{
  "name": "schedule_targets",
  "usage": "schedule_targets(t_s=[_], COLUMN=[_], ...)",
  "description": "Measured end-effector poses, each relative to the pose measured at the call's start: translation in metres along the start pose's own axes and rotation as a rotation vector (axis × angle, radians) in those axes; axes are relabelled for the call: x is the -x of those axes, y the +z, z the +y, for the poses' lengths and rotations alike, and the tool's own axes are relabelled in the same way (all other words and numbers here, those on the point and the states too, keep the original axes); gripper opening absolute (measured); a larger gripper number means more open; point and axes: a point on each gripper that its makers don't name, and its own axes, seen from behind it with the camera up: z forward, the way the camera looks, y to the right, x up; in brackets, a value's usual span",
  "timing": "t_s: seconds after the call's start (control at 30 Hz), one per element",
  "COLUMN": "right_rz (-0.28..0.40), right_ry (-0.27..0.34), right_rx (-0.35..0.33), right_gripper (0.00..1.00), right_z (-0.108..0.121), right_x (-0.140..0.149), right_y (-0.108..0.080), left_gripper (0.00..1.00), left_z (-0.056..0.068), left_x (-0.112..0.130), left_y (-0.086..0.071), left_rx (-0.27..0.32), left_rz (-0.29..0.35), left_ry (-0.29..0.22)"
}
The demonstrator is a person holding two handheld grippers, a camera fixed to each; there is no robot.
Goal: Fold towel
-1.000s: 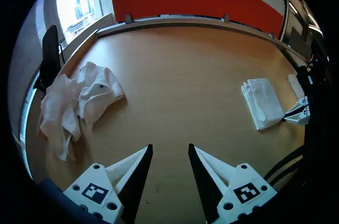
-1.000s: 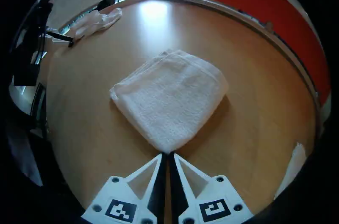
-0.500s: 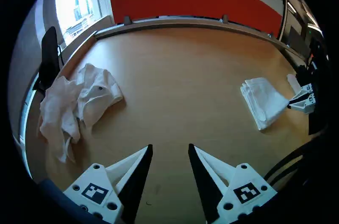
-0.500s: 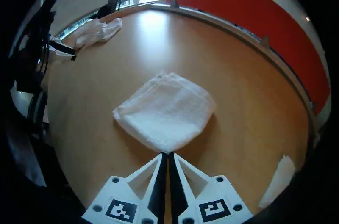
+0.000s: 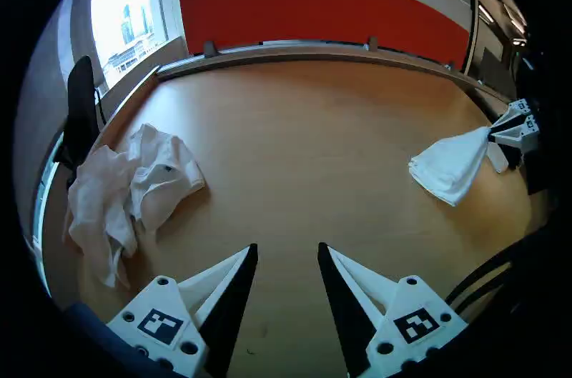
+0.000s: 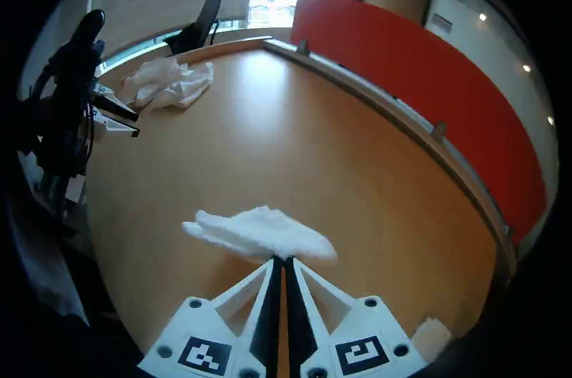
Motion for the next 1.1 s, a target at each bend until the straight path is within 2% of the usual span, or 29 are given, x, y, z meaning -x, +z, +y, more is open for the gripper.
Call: schedule_targets(t_s=[0.17, 0.3, 0.8, 1.1], right_rz=[0.020, 0.024, 0.011, -0.004], right_ry=[-0.033, -0.041, -0.024, 0.021], right_rx=[0.028, 0.050, 0.098, 0.134], right_gripper=[0.04, 0.04, 0.04, 0.04], right_z=[0.013, 0.023, 0.064, 0.105], right_x=[-0.019, -0.023, -0.005, 0.013], right_y=[-0.013, -0.022, -0.046, -0.057], left_gripper=[0.61, 0.61, 0.61, 0.61], left_z=[0.004, 0.008, 0.019, 0.024], left_x=[-0.007, -0.011, -0.017, -0.019], left_y=[-0.002, -0.002, -0.001, -0.001], left_rx=[0.007, 0.013, 0.020, 0.018], left_rz=[0.015, 0.024, 0.034, 0.033], left_ry=[0.003, 0.006, 0.022, 0.033])
